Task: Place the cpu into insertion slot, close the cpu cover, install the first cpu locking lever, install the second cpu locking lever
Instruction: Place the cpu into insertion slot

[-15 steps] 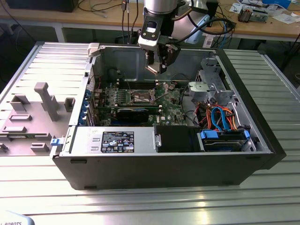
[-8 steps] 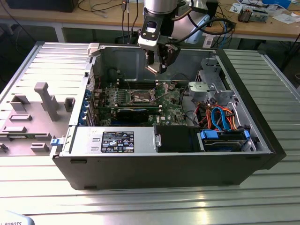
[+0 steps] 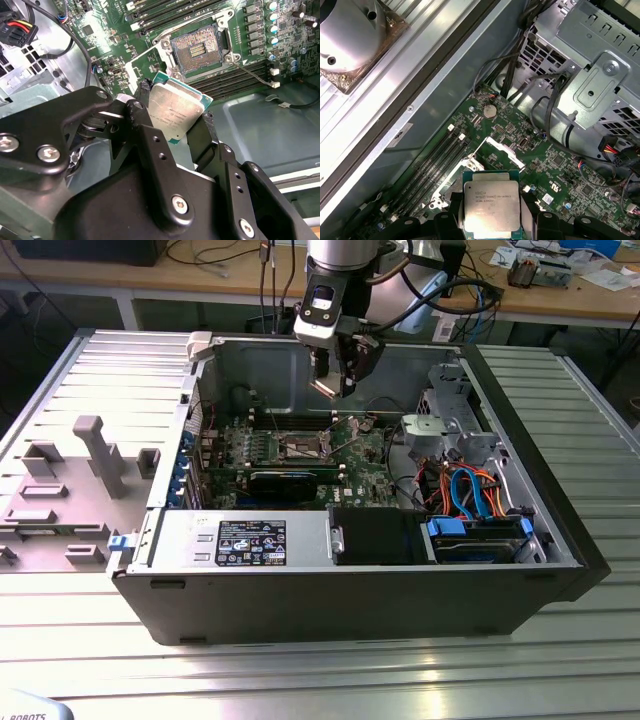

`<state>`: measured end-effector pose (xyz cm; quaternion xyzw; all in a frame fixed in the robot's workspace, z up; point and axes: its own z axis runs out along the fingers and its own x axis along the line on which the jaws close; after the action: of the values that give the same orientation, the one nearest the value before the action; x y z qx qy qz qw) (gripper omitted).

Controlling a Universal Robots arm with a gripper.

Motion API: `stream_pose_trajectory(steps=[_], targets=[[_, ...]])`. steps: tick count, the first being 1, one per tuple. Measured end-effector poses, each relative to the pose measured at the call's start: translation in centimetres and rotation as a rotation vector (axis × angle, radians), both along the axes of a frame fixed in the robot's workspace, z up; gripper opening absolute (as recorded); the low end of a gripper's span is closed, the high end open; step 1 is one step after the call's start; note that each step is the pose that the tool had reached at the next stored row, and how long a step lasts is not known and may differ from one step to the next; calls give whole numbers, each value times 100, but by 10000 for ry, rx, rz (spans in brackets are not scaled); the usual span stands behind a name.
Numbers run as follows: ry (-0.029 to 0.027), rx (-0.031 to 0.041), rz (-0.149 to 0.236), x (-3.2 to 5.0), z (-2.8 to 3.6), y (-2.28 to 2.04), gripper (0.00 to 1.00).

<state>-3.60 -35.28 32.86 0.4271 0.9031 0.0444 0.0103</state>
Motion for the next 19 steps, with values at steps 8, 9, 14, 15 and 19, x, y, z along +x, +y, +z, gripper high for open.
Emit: stream_pose_trajectory(steps=[8,9,14,15,19], targets=[[1,0,-44,0,-1,0,54],[0,0,-48,0,-1,0,54],[0,0,-85,0,-2,0,54],[0,0,-89,0,-2,0,54],[0,0,-105,0,-2,0,54]])
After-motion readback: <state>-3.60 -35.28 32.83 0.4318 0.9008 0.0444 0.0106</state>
